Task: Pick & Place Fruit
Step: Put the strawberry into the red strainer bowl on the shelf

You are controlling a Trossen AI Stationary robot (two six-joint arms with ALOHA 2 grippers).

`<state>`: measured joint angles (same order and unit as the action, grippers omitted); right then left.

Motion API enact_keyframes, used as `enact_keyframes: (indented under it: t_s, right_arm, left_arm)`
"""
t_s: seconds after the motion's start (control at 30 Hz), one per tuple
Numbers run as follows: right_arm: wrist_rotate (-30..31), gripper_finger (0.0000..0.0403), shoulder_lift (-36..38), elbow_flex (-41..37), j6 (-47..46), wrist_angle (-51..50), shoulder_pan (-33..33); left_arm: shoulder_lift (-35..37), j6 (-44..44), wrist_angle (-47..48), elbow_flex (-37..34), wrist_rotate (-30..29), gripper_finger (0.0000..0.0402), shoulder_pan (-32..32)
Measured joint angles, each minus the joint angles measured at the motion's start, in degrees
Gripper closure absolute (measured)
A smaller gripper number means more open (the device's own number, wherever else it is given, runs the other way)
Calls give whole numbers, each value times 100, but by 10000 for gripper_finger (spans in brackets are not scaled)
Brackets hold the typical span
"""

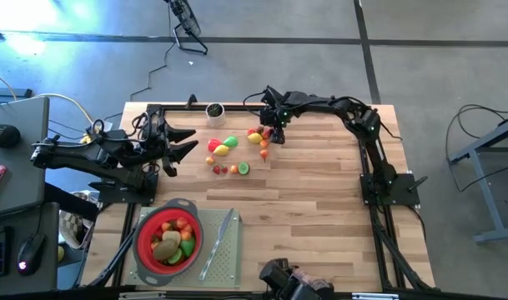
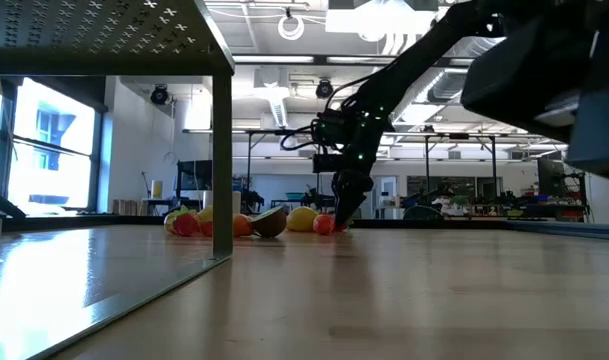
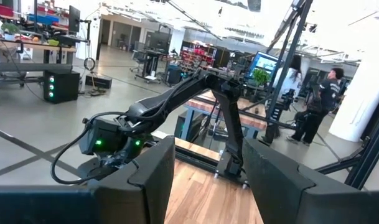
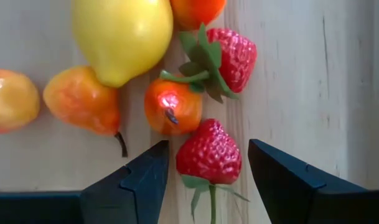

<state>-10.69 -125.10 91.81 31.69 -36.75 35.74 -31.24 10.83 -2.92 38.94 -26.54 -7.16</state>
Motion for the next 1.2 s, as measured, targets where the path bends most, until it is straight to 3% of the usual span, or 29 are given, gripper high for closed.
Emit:
enact_keyframes:
  t_s: [0.2,0.57,0.8,1.03,1.2]
  right_arm:
    - [177,201,-4,0,5,-28,5]
    - [172,265,-4,2,5,-26,1]
    - [272,247,-4,2,-34,-28,1]
    - [537,271,233,2,-5,-56,1]
    - [812,256,576,4,4,-6,-16]
  left_arm:
    - [0,0,1,-1,0,220,1]
    - [-1,0,3,-7,-1,220,0]
    - [-2,0,3,-7,-3,220,0]
    - [-1,0,2,-7,-5,220,1]
    - [-1,0,1,-7,-5,220,2]
